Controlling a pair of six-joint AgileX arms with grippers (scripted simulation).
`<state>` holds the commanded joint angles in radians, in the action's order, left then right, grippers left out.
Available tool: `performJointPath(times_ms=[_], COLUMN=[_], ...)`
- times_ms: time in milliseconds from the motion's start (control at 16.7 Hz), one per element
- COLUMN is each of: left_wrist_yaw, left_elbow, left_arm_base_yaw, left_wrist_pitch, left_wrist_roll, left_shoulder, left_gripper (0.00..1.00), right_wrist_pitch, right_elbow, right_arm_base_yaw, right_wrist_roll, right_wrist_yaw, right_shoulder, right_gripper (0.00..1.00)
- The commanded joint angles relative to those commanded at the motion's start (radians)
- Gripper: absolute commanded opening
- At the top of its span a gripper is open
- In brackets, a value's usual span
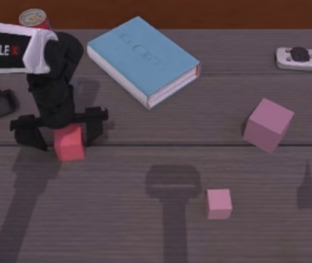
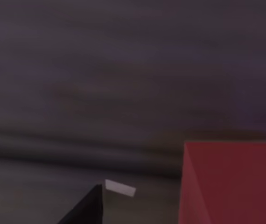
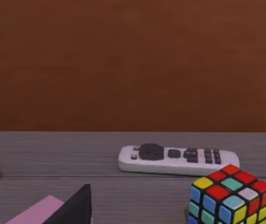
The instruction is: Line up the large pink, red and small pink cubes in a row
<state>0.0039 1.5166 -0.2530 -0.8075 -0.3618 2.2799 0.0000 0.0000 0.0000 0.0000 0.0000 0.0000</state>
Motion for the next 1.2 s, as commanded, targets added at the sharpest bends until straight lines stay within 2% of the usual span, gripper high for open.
performJointPath(times_ms=[420,900,1200], left_wrist_yaw=[0.0,0.0,-0.003], left_elbow=[0.0,0.0,0.048], left_arm_base_yaw=[0.0,0.0,-0.001], left_wrist_pitch=[0.0,0.0,-0.087], left_wrist_roll=[0.0,0.0,0.01], left_shoulder=[0.0,0.0,-0.053], left_gripper=[0.02,0.0,0.0], right_wrist_pitch=[0.0,0.0,0.0], right_elbow=[0.0,0.0,0.0], right_arm_base_yaw=[0.0,0.0,0.0], right_wrist_roll=[0.0,0.0,0.0], right_wrist_yaw=[0.0,0.0,0.0], right_shoulder=[0.0,0.0,0.0], right_gripper=[1.0,1.0,1.0])
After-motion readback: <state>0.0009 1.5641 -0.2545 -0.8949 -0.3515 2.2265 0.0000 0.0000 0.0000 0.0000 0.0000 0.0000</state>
